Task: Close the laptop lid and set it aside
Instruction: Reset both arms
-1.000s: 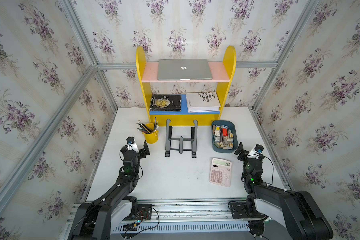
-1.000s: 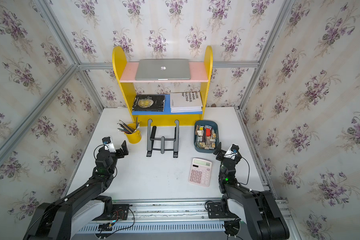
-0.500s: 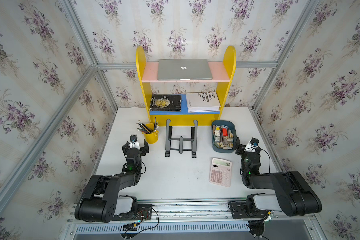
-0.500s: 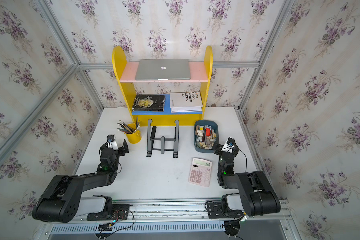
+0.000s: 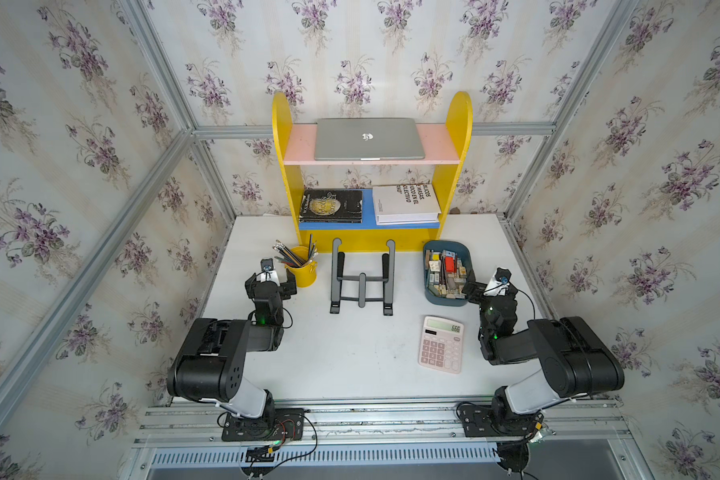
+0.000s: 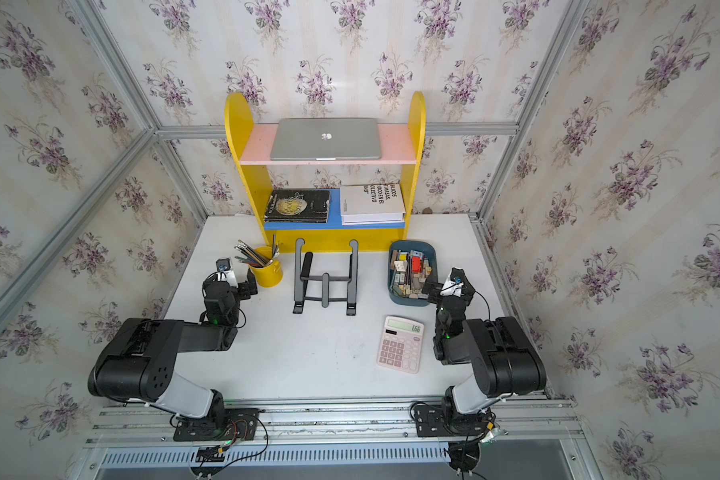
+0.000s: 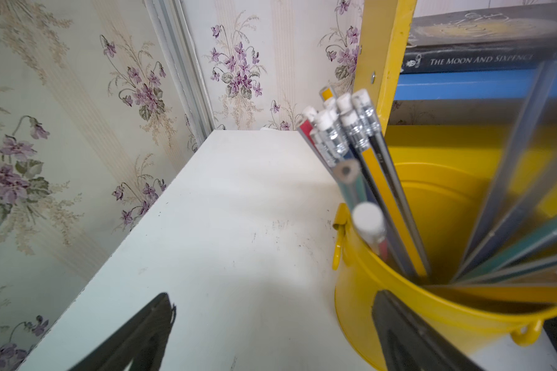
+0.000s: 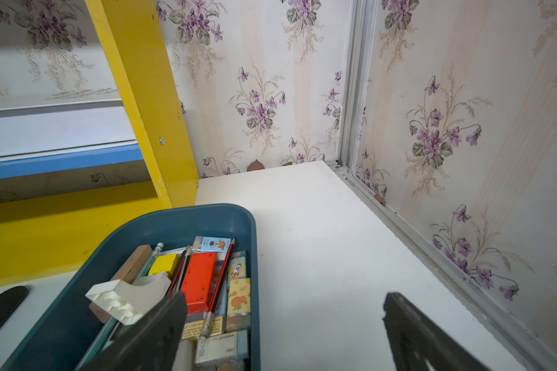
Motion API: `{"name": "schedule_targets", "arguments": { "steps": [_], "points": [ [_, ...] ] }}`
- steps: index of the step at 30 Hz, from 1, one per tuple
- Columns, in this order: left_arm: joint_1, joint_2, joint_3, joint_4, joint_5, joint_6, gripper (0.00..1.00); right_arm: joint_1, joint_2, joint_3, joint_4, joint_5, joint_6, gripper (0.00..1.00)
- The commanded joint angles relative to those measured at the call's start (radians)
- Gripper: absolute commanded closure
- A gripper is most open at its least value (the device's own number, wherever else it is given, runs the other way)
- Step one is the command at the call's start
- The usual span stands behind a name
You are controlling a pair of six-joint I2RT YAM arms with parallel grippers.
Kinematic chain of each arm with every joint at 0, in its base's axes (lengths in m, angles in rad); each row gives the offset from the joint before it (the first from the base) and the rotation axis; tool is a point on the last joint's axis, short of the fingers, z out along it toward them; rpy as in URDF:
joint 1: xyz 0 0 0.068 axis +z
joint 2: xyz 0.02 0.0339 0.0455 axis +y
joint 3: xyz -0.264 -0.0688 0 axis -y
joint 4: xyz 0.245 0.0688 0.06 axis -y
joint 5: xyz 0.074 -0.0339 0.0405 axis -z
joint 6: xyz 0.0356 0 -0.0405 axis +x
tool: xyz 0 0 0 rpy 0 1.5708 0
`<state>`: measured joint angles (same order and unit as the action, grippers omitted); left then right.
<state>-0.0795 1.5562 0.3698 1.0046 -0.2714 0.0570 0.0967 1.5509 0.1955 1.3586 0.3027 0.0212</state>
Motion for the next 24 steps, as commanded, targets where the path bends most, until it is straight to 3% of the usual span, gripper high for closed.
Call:
{"name": "schedule_targets", "arguments": {
  "steps": [1,24],
  "points": [
    [0.003,0.000,0.006,-0.056,0.003,-0.011,0.00,0.002,-0.002,-0.004,0.011,-0.023,-0.005,0.00],
    [0.003,0.002,0.005,-0.048,0.008,-0.006,0.00,0.004,-0.003,-0.004,0.011,-0.047,-0.017,0.00]
  ]
}}
